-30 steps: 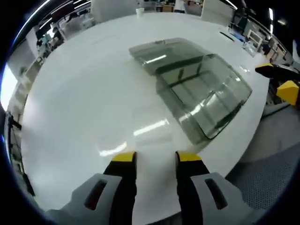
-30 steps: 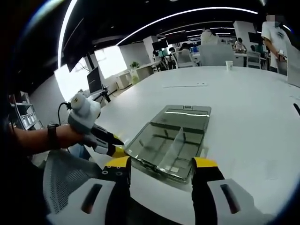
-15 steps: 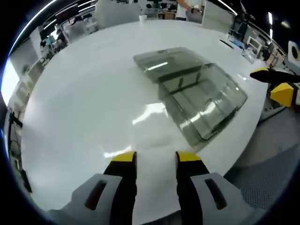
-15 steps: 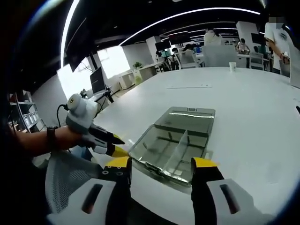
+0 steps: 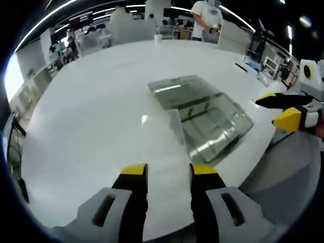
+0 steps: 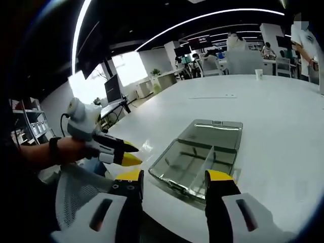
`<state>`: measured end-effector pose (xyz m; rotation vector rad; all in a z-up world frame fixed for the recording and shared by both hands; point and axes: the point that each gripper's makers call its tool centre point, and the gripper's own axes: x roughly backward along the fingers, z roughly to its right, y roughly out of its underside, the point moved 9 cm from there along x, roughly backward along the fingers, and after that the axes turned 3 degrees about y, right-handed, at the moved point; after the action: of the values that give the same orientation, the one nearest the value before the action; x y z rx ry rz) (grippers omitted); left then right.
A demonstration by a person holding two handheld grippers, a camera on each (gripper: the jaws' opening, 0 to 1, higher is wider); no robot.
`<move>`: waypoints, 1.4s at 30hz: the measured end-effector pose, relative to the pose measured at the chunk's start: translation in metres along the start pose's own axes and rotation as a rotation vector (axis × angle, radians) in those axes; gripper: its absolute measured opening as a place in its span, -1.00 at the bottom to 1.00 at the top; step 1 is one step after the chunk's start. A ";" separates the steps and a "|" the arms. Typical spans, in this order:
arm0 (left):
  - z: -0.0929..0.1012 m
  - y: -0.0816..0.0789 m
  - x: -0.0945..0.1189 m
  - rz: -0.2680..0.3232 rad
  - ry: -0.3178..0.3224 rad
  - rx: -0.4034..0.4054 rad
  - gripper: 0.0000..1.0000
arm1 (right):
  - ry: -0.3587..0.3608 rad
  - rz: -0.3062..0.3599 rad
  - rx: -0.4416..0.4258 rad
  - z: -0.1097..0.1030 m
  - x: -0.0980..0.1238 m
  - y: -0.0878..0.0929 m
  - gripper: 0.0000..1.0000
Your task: Insert the divider into the dual guide fixture by aligning both edges with the guide slots and pushing it downward to the bottom, including one-sided entry, uneven engagement, binding, and posture correction.
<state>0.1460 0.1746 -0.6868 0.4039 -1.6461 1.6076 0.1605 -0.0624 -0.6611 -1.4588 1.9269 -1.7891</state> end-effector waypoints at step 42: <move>0.062 -0.027 0.008 0.271 0.276 0.120 -0.39 | -0.112 0.165 -0.127 -0.017 -0.003 -0.017 -0.69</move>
<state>0.1406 0.1141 -0.6559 0.0129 -1.4436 1.8744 0.1600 -0.0456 -0.6431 -1.3601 2.0701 -1.5082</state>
